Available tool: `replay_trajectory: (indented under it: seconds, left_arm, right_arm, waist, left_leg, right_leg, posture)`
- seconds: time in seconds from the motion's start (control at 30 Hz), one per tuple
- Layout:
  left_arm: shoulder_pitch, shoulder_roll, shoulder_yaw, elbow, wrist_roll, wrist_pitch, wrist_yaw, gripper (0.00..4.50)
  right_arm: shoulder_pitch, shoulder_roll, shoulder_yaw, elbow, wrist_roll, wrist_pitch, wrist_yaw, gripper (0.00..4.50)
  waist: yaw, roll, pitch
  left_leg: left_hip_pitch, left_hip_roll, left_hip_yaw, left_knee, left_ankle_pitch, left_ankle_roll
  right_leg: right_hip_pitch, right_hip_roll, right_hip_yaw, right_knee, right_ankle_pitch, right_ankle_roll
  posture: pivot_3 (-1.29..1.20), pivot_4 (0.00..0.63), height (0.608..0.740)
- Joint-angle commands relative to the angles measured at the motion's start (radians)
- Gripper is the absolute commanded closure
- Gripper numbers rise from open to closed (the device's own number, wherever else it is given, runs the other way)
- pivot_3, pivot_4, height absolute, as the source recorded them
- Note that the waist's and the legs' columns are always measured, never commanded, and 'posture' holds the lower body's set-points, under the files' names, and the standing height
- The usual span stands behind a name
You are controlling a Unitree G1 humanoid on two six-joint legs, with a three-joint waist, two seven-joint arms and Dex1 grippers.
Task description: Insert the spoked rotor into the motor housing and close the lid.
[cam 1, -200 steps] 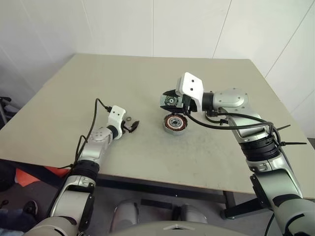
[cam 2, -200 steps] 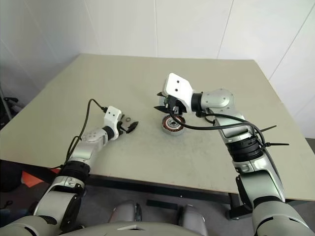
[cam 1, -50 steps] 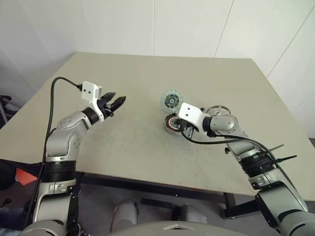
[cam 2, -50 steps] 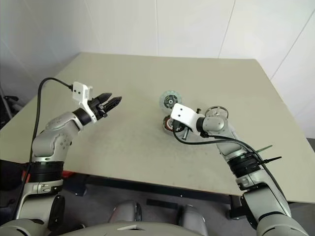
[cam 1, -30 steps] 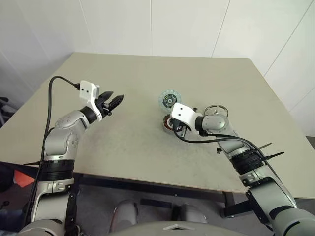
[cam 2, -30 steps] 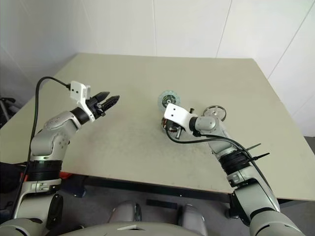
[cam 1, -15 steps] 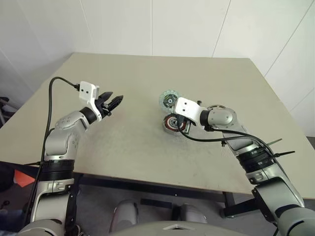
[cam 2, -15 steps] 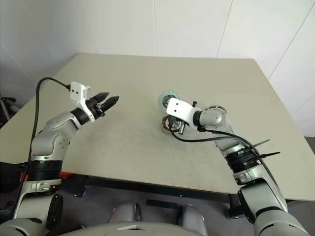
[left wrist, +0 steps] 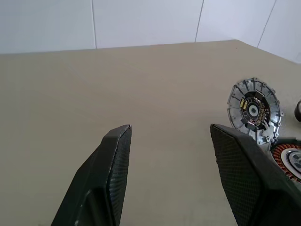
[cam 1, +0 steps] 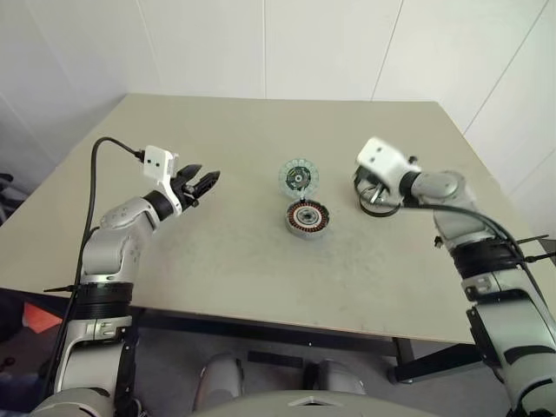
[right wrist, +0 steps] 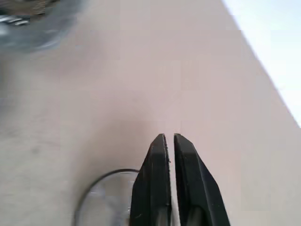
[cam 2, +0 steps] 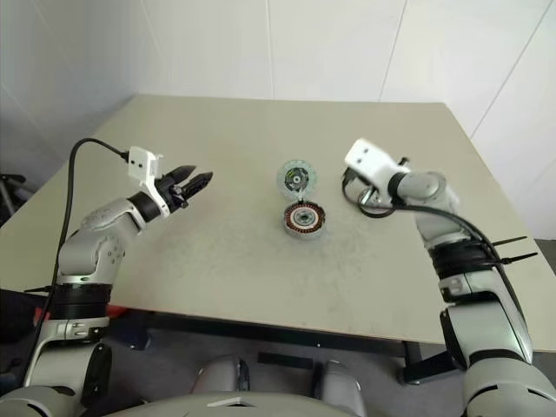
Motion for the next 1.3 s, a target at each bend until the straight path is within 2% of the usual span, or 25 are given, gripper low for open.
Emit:
replay_trajectory:
  seconds: [0.03,0.1,0.3,0.47,0.6,0.77,1.23,1.27,1.3]
  left_arm:
    - [-0.001,-0.002,-0.001,-0.048,-0.020,-0.003,-0.007,1.68]
    - [0.011,-0.002,0.000,-0.060,-0.026,0.000,-0.009,1.68]
    - [0.037,-0.001,-0.006,-0.073,-0.041,0.002,-0.025,1.68]
    - [0.040,-0.012,-0.023,-0.068,-0.036,-0.006,-0.031,1.68]
    - [0.030,-0.012,-0.042,-0.060,-0.036,-0.007,-0.050,1.68]
    - [0.027,-0.013,-0.070,-0.071,-0.058,0.023,-0.101,1.68]
    - [0.039,-0.001,-0.089,-0.076,-0.078,0.056,-0.165,1.68]
    - [0.040,-0.002,-0.089,-0.076,-0.077,0.056,-0.164,1.68]
    - [0.040,-0.002,-0.089,-0.075,-0.077,0.055,-0.164,1.68]
  right_arm:
    - [-0.045,-0.039,-0.101,0.100,0.003,0.067,-0.144,3.33]
    - [-0.033,-0.064,-0.163,0.103,0.051,0.122,-0.135,2.65]
    - [0.005,-0.114,-0.387,0.163,0.286,0.445,-0.017,2.65]
    - [0.085,-0.117,-0.479,0.151,0.445,0.638,0.104,2.65]
    - [0.133,-0.076,-0.547,0.114,0.544,0.747,0.105,2.65]
    - [0.122,-0.031,-0.613,0.123,0.606,0.779,0.026,2.65]
    - [0.074,0.086,-0.629,0.167,0.663,0.735,-0.071,2.65]
    - [0.070,0.091,-0.634,0.170,0.669,0.738,-0.076,3.02]
    - [0.068,0.096,-0.636,0.169,0.675,0.741,-0.078,3.20]
  waist:
    - [0.002,0.000,0.000]
    - [0.007,0.000,0.000]
    - [0.008,0.000,0.000]
    - [0.008,0.001,-0.001]
    - [0.006,0.002,-0.001]
    - [0.016,0.005,-0.003]
    - [0.034,0.005,-0.003]
    - [0.033,0.005,-0.003]
    - [0.033,0.005,-0.003]
  left_leg:
    - [0.000,0.000,0.000,0.000,0.000,0.000]
    - [-0.001,0.000,0.000,0.000,0.000,-0.001]
    - [-0.002,0.000,0.001,0.001,-0.001,0.002]
    - [-0.001,0.000,0.001,0.001,-0.001,0.002]
    - [-0.001,0.000,0.002,0.002,-0.001,0.001]
    - [0.001,0.000,0.001,0.003,0.000,0.001]
    - [0.000,0.000,0.002,0.003,0.000,-0.001]
    - [0.000,0.000,0.002,0.003,0.000,-0.001]
    - [0.000,0.001,0.002,0.002,0.000,-0.001]
  right_leg:
    - [0.000,0.000,0.000,0.000,0.000,0.000]
    - [0.000,0.000,0.000,-0.001,0.000,0.000]
    - [0.000,0.000,0.000,-0.001,0.000,0.000]
    - [0.001,0.000,0.000,0.000,0.000,0.000]
    - [0.002,0.000,0.000,0.000,-0.002,0.003]
    - [0.002,0.000,-0.001,0.000,-0.003,0.005]
    - [0.000,0.000,-0.001,0.000,-0.003,0.005]
    - [0.000,0.000,-0.001,0.000,-0.003,0.005]
    - [0.000,0.000,-0.001,0.000,-0.003,0.005]
  posture:
    - [0.00,0.000,0.740]
    - [0.00,0.000,0.740]
    - [0.00,0.000,0.740]
    - [0.00,0.000,0.740]
    - [0.00,0.000,0.740]
    - [0.00,0.000,0.740]
    - [0.00,0.000,0.740]
    - [0.00,0.000,0.740]
    - [0.00,0.000,0.740]
